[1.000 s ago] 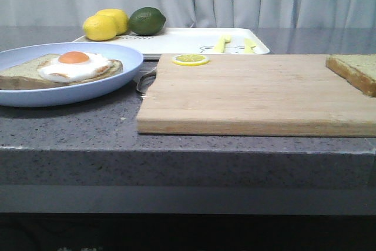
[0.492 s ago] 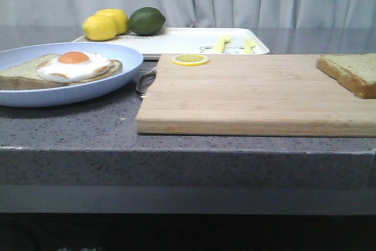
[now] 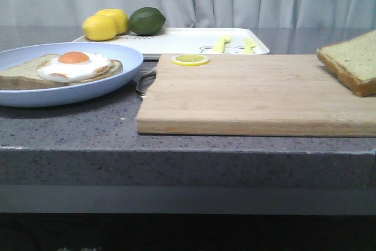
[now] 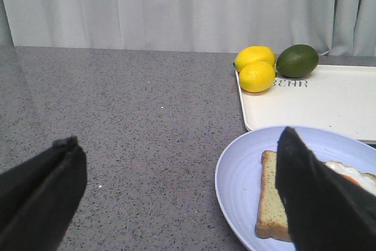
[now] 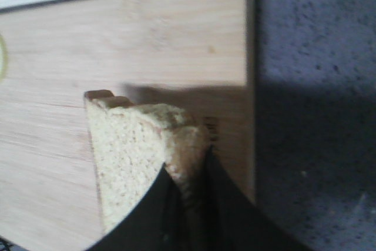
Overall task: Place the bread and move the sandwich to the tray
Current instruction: 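Carry the bread over the plate and lay it on the fried egg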
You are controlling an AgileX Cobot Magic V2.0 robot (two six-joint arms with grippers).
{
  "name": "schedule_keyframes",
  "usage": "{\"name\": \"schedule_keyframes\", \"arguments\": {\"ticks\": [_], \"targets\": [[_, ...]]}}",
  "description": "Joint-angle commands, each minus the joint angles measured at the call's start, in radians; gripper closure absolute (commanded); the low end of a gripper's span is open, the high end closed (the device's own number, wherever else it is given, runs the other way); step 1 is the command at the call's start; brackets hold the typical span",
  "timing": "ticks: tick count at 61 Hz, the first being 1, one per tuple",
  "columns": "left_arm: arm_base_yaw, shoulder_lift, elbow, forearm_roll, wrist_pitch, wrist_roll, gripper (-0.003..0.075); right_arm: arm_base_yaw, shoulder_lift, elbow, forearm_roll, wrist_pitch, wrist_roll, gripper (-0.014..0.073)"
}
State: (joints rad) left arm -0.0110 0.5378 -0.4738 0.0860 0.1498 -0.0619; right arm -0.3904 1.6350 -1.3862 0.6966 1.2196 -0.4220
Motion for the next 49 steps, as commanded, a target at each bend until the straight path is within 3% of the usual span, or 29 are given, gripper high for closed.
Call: {"name": "schedule_keyframes", "arguments": {"ticks": [1,12,23,29,37,49], "targets": [[-0.001,0.008,-0.037,0.000,-0.082,0.001,0.0082,-0.004,-0.108,-0.028,0.188,0.115,0.003,0.0671],[-0.001,0.008,-0.037,0.000,-0.082,0.001,0.0082,0.031,-0.172,-0.028,0.500,0.115,0.003,0.0671],[-0.001,0.008,-0.037,0.000,-0.082,0.001,0.0082,0.232,-0.186,-0.025,0.579,0.078,0.003,0.0671],[-0.001,0.008,-0.037,0.000,-0.082,0.001,0.0082,0.400,-0.173,-0.018,0.589,-0.038,0.003,0.0671],[-0.001,0.008,-0.037,0.000,-0.082,0.001,0.0082,0.647,-0.133,0.007,0.666,-0.302,0.003,0.0671],[-0.001,0.008,-0.037,0.000,-0.082,0.001,0.0082,0.891,-0.004,0.010,0.834,-0.624,0.003,0.0671]]}}
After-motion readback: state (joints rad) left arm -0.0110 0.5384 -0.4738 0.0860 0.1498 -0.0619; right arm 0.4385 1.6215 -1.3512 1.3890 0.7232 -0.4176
